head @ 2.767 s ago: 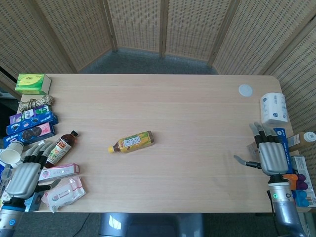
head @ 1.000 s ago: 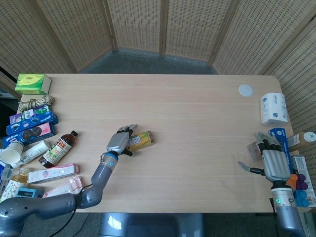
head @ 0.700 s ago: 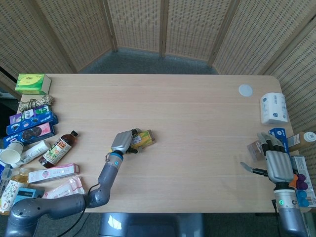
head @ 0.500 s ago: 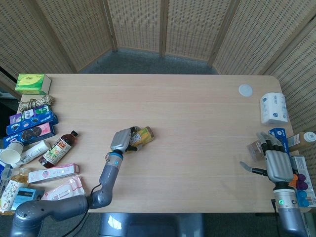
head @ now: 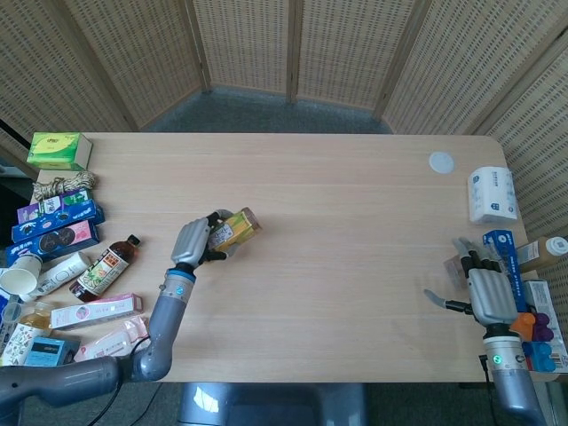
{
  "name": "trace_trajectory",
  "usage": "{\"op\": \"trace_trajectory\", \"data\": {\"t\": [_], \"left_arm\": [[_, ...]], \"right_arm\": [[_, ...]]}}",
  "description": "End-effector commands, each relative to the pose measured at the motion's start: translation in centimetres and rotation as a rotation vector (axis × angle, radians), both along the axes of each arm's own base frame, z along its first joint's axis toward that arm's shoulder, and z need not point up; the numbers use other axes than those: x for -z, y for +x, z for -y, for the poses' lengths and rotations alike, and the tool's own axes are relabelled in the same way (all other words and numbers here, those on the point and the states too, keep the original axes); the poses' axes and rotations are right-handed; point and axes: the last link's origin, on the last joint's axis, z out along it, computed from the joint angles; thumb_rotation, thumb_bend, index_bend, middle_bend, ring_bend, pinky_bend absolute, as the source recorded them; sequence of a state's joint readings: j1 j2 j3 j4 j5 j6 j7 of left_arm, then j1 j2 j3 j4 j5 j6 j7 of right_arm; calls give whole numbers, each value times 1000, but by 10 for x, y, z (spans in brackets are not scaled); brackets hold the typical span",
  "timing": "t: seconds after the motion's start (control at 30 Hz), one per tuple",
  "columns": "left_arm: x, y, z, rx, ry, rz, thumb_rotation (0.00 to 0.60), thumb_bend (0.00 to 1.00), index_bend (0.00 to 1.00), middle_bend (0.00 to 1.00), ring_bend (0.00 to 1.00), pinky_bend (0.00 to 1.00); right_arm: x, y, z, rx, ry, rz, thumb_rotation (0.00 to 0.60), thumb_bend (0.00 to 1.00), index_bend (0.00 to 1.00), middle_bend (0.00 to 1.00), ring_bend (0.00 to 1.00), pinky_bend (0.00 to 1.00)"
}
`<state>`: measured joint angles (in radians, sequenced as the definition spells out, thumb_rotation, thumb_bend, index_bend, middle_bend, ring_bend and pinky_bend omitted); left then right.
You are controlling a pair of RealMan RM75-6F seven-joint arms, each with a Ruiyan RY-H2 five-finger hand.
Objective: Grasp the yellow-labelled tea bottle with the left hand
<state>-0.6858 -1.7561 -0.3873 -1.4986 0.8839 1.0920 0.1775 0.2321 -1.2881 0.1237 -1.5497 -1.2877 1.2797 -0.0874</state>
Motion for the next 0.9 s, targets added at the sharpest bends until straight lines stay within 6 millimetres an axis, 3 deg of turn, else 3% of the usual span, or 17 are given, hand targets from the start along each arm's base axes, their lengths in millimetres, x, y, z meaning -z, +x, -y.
{"op": "trace_trajectory", "data": {"t": [0.03, 0.27, 0.4, 0.57, 0.9], "left_arm": [[-62, 1, 7, 35, 131, 32, 600, 593, 578, 693, 830, 796], [-132, 31, 16, 125, 287, 87, 600, 582, 570, 690, 827, 791], [-155, 43, 18, 143, 347, 142, 600, 581, 567, 690, 826, 788], [-164, 49, 19, 145, 354, 183, 600, 578, 568, 689, 826, 787], [-158, 46, 15, 134, 331, 201, 600, 571, 568, 690, 826, 787]], "right_arm": [[3, 0, 0, -7, 0, 11, 267, 79, 0, 11, 0, 0], [5, -1, -7, -13, -6, 38, 264, 80, 0, 11, 0, 0], [5, -1, -11, -17, -14, 52, 265, 79, 0, 11, 0, 0], [4, -2, -16, -15, -19, 59, 265, 78, 0, 11, 0, 0], [2, 0, -17, -17, -23, 53, 265, 80, 0, 11, 0, 0]]}}
